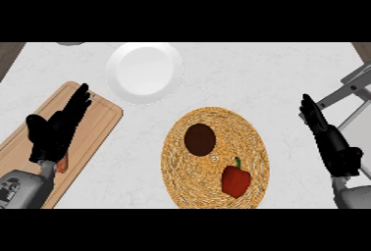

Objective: Pick the cupcake from the placemat and place it in the tiered shelf

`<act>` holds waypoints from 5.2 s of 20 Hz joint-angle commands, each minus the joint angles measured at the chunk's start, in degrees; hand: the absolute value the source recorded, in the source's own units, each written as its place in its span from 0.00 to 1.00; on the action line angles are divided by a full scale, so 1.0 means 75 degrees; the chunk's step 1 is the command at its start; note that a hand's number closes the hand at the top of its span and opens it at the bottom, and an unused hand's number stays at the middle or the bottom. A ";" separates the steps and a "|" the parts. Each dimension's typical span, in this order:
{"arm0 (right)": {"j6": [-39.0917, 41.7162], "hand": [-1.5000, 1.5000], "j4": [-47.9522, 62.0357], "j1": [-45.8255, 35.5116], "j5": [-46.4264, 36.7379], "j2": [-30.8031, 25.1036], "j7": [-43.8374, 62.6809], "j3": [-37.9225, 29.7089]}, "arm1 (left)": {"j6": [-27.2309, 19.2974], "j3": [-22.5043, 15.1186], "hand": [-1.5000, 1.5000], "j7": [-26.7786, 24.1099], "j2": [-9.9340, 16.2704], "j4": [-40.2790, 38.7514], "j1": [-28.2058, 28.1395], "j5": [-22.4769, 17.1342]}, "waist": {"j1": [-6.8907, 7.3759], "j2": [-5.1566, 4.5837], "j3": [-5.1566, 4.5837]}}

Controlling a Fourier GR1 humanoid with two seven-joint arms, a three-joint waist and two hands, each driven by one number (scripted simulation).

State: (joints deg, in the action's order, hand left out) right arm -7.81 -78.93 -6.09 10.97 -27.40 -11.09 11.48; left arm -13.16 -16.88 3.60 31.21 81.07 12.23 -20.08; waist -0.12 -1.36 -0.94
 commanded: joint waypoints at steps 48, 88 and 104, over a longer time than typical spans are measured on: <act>0.0777 0.00 -0.3520 -0.3664 -0.4695 0.1456 1.1538 0.3541 | -0.0416 -0.0330 0.50 -0.0584 -0.1952 -0.0160 0.0021 0.1746 | 0.0021 0.0206 0.0116; 0.1849 0.00 -0.1707 -0.3465 -0.6777 0.3646 1.1360 0.2973 | 0.0686 0.0581 0.50 -0.0457 -0.2211 0.0327 -0.0509 0.2162 | 0.0071 0.0185 0.0121; 0.1349 0.00 -0.0509 -0.3112 -0.7068 0.3649 1.0324 0.2796 | 0.0828 0.0901 0.50 -0.0432 -0.2574 0.0186 -0.0504 0.2687 | 0.0065 0.0183 0.0125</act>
State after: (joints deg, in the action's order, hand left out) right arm 3.88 -85.38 -28.30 -42.53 -0.51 62.25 32.34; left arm -7.42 -10.65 -0.46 12.01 81.13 9.79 -0.71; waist 0.22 0.02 -0.01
